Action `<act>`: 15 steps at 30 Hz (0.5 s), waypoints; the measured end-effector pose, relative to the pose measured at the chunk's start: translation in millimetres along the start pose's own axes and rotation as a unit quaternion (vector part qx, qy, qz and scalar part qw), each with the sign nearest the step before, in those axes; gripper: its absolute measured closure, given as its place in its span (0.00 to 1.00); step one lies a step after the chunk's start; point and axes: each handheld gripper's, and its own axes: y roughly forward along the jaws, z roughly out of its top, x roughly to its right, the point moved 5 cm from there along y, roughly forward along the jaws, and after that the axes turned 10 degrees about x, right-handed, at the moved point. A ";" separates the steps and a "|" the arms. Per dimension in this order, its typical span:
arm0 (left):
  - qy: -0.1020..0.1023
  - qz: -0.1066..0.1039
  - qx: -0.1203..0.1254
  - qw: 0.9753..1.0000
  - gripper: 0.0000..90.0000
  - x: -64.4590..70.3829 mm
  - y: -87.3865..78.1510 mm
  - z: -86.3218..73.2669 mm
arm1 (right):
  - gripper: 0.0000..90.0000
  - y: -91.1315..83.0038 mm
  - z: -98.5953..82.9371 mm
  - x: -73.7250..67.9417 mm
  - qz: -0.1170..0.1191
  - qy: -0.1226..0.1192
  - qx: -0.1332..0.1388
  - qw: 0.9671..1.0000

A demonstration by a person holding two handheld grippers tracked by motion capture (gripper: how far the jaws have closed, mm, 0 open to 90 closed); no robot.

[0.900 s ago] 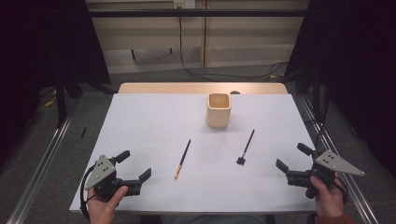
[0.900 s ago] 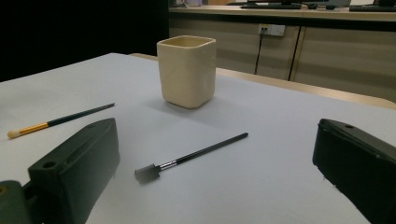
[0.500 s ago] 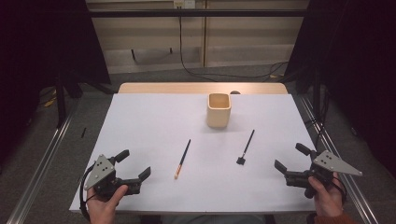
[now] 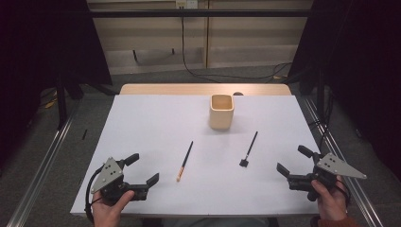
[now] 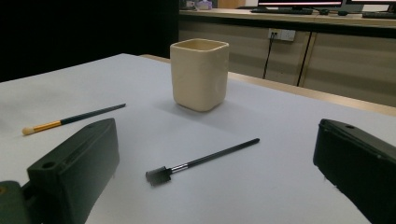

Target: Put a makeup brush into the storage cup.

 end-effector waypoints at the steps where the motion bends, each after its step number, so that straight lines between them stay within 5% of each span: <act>1: 0.000 0.000 0.000 1.000 0.06 0.0 0.0 0.0 | 0.00 0.1 -0.2 0.3 -0.001 -0.001 0.000 1.000; 12: -0.016 -0.014 -0.001 1.000 0.04 3.0 17.8 7.9 | 0.00 0.6 -0.5 -1.6 0.001 -0.001 -0.003 1.000; 15: -0.006 -0.014 -0.001 1.000 0.04 2.2 21.9 10.9 | 0.00 0.8 -0.4 -1.7 0.004 0.000 -0.002 1.000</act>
